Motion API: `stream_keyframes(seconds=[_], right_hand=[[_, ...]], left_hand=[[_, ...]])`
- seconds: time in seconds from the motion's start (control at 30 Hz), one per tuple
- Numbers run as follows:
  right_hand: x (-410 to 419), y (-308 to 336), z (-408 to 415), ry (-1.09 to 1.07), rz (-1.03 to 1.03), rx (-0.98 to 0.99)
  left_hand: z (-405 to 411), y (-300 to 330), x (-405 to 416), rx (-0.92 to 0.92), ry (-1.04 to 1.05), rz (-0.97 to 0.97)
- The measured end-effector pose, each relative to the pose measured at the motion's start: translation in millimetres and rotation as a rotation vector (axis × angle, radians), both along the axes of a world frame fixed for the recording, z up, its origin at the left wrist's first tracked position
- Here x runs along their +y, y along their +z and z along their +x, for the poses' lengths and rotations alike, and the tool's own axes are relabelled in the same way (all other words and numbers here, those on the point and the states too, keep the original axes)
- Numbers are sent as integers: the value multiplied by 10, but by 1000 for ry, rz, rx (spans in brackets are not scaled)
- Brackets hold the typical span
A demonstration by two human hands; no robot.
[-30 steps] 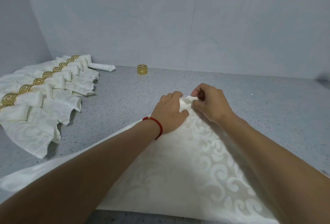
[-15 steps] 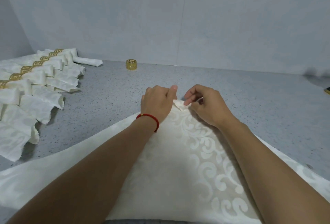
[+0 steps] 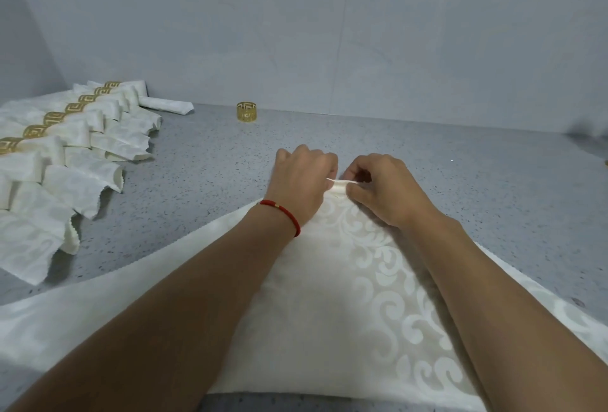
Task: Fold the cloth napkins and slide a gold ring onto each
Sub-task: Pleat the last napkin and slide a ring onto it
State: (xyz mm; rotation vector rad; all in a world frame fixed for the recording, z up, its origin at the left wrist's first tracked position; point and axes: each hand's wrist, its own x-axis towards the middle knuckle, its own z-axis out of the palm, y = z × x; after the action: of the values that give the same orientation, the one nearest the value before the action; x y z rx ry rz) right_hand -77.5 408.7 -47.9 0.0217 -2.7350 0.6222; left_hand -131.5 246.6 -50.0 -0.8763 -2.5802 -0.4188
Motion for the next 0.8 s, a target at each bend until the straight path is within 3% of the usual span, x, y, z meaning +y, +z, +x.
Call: stream_keyframes(seconds=[0.13,0.27,0.33,0.5,0.7,0.8], right_hand=[[29,57,29,55,164,9],[56,122,85,82,214,-120],[81,125,128,82,119,-112],[155,77,131,76,0,-65],[158,121,149,69,77,-141],[129,143,163,55,71,-148]], left_hand=[[39,50,-21,94,-70,-134],[88,151,-28,28,-92,-244],[76,166,-43,-49,-102,-195],[15,26,-97,-211,-74,135],[70,104,-79,-228,-90,-9],[94,115,-81,-114,-29,-92]])
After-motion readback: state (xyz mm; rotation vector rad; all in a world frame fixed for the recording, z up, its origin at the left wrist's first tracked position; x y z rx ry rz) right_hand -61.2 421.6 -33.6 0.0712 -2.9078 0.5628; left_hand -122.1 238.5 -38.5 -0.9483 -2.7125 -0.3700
